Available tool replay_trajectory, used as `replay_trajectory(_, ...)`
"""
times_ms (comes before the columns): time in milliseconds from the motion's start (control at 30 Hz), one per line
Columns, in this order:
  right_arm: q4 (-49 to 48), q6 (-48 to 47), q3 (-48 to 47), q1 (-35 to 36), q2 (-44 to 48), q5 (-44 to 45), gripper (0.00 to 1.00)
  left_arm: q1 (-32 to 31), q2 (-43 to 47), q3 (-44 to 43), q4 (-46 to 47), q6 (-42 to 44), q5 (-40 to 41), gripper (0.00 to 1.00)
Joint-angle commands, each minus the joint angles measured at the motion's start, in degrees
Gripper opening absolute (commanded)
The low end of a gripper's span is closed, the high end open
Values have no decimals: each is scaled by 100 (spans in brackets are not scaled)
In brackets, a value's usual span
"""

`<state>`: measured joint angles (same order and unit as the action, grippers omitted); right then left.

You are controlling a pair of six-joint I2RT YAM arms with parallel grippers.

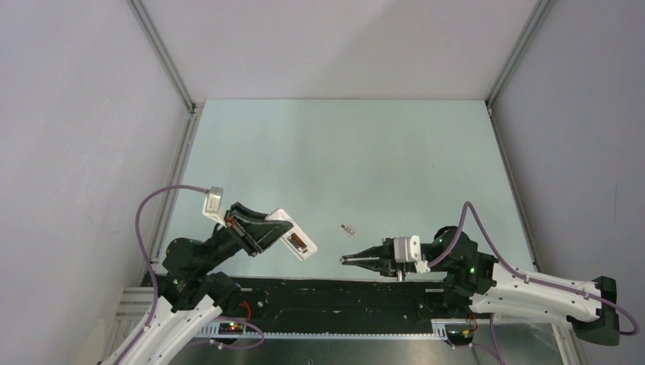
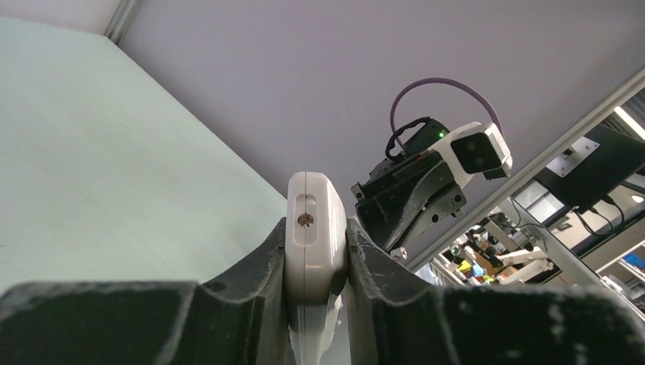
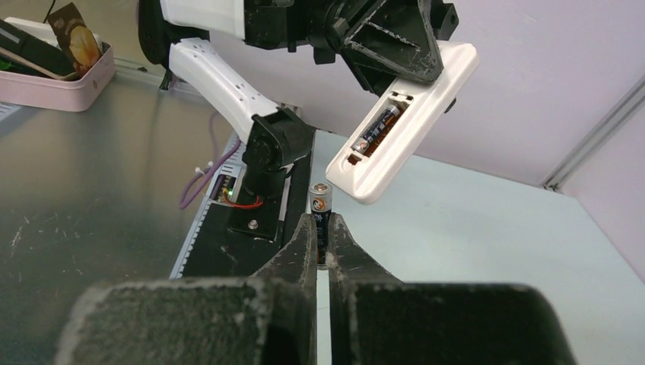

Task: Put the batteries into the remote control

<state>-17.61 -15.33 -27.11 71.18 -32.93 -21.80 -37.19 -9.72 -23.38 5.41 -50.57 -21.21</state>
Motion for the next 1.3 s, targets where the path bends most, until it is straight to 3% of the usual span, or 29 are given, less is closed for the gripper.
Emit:
replay_trajectory(0,-68,-135,-31,85,131,225,0,32,-15,-250,196,199,-238,0)
replay_trajectory(667,200,-64,40,115,180,748,0,30,195,-389,361,577,-457,0)
replay_trajectory(967,-183,372,253,114,217,1473,0,28,274,-333,657,413,-508,0)
replay_trajectory(1267,-244,1313,-40,110,2,2513,0,35,355,-12,667,163,129,0)
